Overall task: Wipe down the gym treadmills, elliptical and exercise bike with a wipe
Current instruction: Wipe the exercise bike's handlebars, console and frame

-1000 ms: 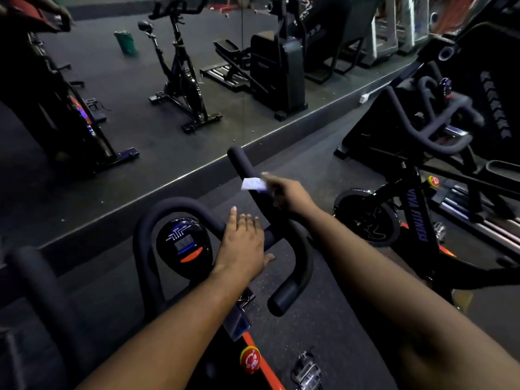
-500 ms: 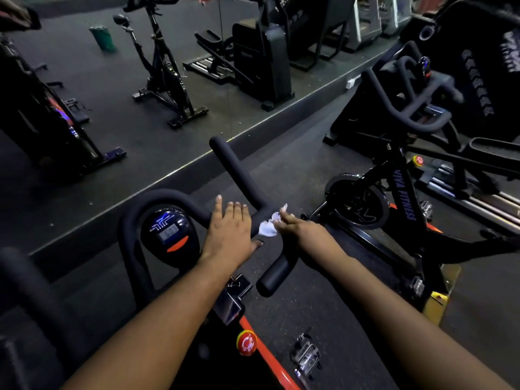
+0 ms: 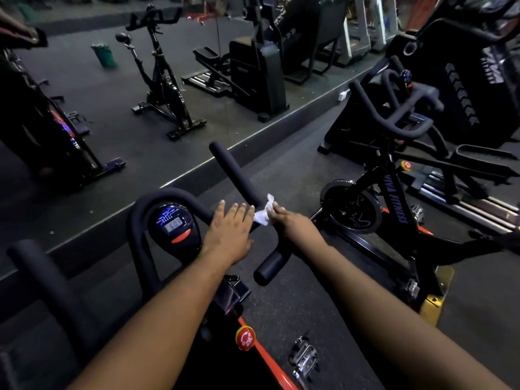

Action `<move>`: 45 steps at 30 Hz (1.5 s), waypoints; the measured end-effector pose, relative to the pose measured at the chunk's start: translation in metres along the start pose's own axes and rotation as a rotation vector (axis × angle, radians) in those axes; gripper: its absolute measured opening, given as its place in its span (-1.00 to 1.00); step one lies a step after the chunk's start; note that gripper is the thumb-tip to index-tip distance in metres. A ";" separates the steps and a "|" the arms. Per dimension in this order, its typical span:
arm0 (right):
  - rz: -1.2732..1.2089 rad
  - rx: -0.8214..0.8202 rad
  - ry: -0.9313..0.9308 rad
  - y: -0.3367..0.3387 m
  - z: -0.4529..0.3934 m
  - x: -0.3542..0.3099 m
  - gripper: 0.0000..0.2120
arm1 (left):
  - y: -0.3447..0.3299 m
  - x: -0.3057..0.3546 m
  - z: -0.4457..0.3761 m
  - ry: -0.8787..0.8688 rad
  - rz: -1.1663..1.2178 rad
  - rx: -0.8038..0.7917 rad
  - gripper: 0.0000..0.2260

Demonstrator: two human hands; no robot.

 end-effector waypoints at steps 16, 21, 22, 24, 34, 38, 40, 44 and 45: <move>-0.445 0.436 -0.360 -0.002 0.114 -0.011 -0.56 | 0.002 0.015 0.035 -0.213 0.119 0.018 -0.24; -0.466 0.402 -0.614 -0.031 0.102 -0.027 -0.51 | 0.002 0.014 0.074 -0.281 0.361 0.030 -0.29; -0.494 0.429 -0.652 -0.038 0.106 -0.036 -0.48 | 0.002 0.013 0.080 -0.289 0.410 0.041 -0.30; -0.513 0.489 -0.700 -0.049 0.118 -0.056 -0.45 | 0.000 0.008 0.092 -0.300 0.499 0.072 -0.33; -0.971 0.701 -0.530 -0.055 0.209 -0.120 -0.43 | 0.006 0.019 0.140 -0.368 1.022 -0.033 -0.45; -1.228 0.799 -0.551 -0.042 0.254 -0.136 -0.47 | 0.029 0.049 0.166 -0.483 1.176 -0.080 -0.68; -1.281 0.869 -0.579 -0.036 0.280 -0.136 -0.53 | 0.046 0.065 0.178 -0.542 1.207 -0.076 -0.74; -1.342 0.970 -0.619 -0.039 0.342 -0.125 -0.66 | 0.074 0.098 0.203 -0.575 1.275 -0.065 -0.74; -1.341 0.982 -0.629 -0.042 0.358 -0.124 -0.66 | 0.077 0.106 0.209 -0.573 1.290 -0.072 -0.73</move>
Point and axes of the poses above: each hand's wrist, its own z-axis away from the middle knuckle, its own y-axis out of the back of the hand, x = y × z, the point moved 7 cm from there along -z, towards the middle knuckle, and after that the axes turned 6 degrees about -z, right-handed, at the moved point
